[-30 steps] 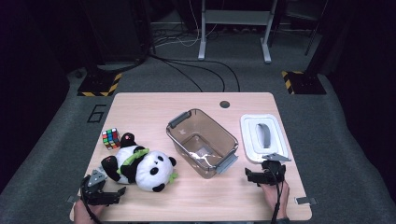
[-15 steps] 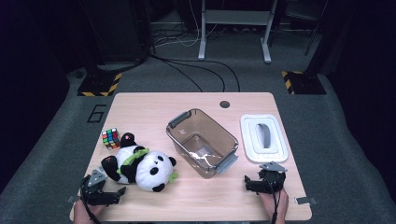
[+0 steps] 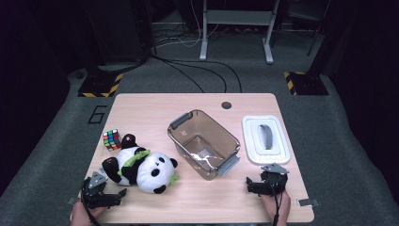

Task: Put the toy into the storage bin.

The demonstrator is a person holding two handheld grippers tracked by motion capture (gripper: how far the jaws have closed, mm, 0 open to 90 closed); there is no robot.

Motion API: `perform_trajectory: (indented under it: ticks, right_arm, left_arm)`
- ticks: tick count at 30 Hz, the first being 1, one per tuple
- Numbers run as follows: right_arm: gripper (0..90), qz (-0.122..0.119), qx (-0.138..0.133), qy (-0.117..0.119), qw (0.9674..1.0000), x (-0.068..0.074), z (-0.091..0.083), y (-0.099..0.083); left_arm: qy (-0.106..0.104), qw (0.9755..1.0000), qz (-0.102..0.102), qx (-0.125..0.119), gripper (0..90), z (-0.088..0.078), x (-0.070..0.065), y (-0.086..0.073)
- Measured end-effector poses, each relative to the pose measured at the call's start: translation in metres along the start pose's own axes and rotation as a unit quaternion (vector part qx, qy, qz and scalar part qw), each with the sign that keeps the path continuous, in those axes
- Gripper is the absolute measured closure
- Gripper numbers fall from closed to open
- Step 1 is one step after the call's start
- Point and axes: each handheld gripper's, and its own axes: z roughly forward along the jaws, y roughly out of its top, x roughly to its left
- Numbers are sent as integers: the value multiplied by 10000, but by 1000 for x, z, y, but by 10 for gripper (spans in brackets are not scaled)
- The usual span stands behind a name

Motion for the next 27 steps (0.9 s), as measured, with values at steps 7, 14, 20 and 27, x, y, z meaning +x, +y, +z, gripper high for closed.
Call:
perform_trajectory:
  ticks: [7,14,20,27]
  right_arm:
    - [0,1,-2,0,10000,0,0,0]
    - [0,10,-4,-6,10000,0,0,0]
    - [0,4,-1,-3,10000,0,0,0]
    - [0,6,-2,-5,10000,0,0,0]
  left_arm:
    - [-75,9999,-7,89,0,-3,3,0]
    - [-188,9998,-36,-12,0,-15,6,7]
    - [-248,9996,-4,-129,0,-31,6,21]
    - [-243,9993,142,-243,0,-50,3,44]
